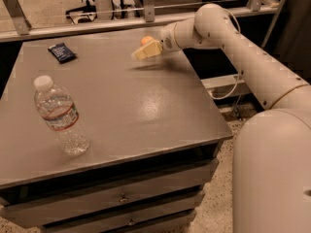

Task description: Move orange near water bottle

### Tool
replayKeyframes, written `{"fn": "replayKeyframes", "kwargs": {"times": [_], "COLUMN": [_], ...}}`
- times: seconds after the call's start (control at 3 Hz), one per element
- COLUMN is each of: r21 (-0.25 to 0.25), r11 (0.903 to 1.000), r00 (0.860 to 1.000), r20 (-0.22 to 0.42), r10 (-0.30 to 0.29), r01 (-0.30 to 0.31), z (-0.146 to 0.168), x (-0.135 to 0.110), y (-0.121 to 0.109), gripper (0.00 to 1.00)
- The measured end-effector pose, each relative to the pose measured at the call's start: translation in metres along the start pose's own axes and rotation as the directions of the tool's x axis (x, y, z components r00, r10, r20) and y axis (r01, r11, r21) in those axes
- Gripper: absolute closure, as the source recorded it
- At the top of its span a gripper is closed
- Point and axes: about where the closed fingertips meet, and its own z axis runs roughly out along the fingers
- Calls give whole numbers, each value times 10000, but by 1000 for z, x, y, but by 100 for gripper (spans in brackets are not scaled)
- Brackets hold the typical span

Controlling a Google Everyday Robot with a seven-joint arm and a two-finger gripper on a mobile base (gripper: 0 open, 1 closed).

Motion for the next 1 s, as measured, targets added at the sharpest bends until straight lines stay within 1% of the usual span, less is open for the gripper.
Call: {"fn": "replayKeyframes", "kwargs": {"times": [0.33, 0.67, 1.0], "r21": [55, 107, 234], "r11": [9998, 9997, 9997], "r00": [9998, 9996, 9986], "r20": [67, 225, 535], "r10": [175, 197, 13], "r01": [-175, -199, -26], "z": [6, 5, -8], "x": [6, 6, -1], "y": [-3, -4, -4], "gripper": [34, 57, 80]}}
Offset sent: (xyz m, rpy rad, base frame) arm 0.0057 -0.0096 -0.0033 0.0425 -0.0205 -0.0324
